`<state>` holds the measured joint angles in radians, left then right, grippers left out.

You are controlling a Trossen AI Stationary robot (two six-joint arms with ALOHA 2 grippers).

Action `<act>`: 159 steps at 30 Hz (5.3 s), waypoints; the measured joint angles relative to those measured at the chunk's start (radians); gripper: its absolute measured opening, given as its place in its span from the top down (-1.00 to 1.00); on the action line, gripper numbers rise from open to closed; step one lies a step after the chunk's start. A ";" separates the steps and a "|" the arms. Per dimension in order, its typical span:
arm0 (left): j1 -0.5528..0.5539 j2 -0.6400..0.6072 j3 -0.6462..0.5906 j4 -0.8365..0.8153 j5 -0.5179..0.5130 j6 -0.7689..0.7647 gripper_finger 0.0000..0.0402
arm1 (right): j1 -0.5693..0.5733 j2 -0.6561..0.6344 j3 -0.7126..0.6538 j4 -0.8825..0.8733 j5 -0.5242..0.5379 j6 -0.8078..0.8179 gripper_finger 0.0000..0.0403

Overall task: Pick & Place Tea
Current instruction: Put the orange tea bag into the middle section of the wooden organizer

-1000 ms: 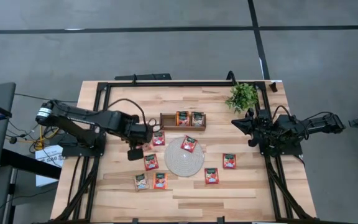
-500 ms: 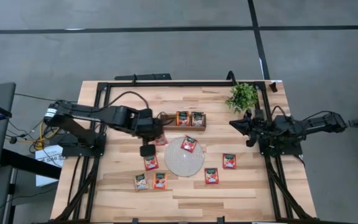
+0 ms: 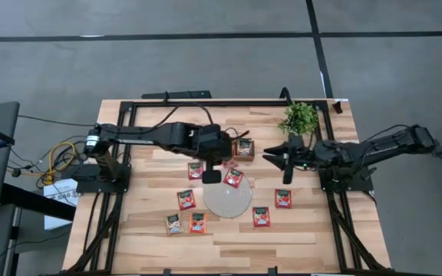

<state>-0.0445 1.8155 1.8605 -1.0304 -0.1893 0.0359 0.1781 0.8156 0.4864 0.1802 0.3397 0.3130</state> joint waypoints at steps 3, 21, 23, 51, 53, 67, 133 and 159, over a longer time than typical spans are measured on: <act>0.006 0.022 0.042 0.003 -0.001 0.005 1.00 | -0.018 0.088 0.069 0.000 -0.002 -0.007 0.34; 0.006 0.030 0.054 0.003 -0.078 0.032 1.00 | -0.140 0.386 0.317 -0.049 -0.293 -0.053 0.06; 0.006 0.030 0.054 0.003 -0.078 0.037 1.00 | -0.141 0.402 0.331 -0.049 -0.304 -0.059 0.06; 0.006 0.029 0.054 0.010 -0.077 0.057 1.00 | -0.190 0.447 0.359 -0.113 -0.319 -0.086 0.10; 0.006 0.029 0.054 0.013 -0.077 0.058 1.00 | -0.199 0.447 0.359 -0.113 -0.319 -0.087 0.11; 0.006 0.029 0.054 0.055 -0.072 0.080 1.00 | -0.240 0.448 0.359 -0.116 -0.377 -0.086 0.38; 0.030 0.028 0.054 0.076 -0.171 0.073 0.35 | -0.242 0.449 0.358 -0.105 -0.284 -0.078 1.00; 0.060 -0.415 -0.387 -0.063 -0.208 -0.344 0.25 | -0.387 0.772 0.357 0.050 -0.287 -0.052 1.00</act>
<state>0.0158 1.4005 1.4739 -1.0930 -0.3968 -0.3085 -0.2084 1.5872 0.8433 0.2298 0.0524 0.2606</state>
